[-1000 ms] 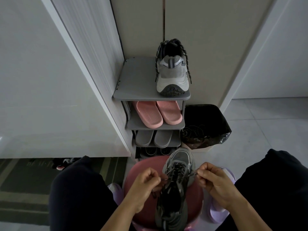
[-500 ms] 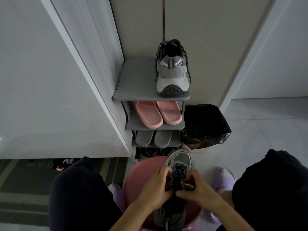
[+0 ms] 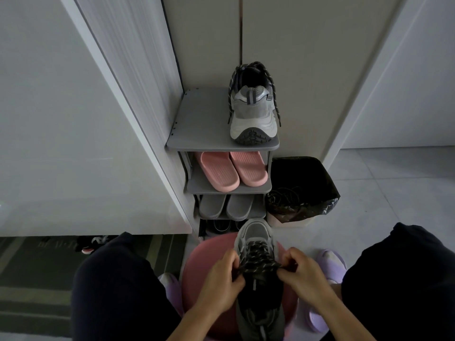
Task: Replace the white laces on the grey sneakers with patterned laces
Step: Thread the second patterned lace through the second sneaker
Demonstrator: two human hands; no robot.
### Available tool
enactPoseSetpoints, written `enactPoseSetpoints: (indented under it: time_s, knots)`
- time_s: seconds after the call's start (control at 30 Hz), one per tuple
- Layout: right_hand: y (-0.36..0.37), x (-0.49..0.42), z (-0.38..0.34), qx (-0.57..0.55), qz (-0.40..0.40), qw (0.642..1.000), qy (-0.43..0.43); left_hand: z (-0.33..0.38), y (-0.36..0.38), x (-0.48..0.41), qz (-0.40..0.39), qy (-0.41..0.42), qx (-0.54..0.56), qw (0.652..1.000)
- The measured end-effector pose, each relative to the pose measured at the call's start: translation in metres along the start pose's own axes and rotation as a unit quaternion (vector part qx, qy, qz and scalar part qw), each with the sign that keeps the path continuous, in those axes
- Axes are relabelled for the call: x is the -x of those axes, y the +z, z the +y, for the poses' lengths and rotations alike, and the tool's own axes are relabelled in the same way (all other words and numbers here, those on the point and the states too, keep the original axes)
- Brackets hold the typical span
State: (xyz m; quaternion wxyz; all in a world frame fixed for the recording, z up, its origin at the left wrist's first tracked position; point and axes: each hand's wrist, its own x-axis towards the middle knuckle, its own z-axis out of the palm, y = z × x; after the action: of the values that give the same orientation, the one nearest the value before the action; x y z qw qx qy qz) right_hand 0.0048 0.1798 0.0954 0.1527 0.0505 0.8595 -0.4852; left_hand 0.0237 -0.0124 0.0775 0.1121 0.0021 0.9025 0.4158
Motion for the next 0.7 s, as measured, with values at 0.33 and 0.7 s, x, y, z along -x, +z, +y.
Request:
enactPoseSetpoints:
  time_s: [0.33, 0.7]
  knots:
    - [0.002, 0.001, -0.006, -0.153, -0.094, 0.984, 0.021, 0.008, 0.009, 0.002, -0.011, 0.189, -0.218, 0.957]
    - [0.005, -0.003, -0.008, -0.296, -0.034, 0.945, 0.136, 0.012, 0.008, -0.008, 0.112, 0.306, -0.215, 0.921]
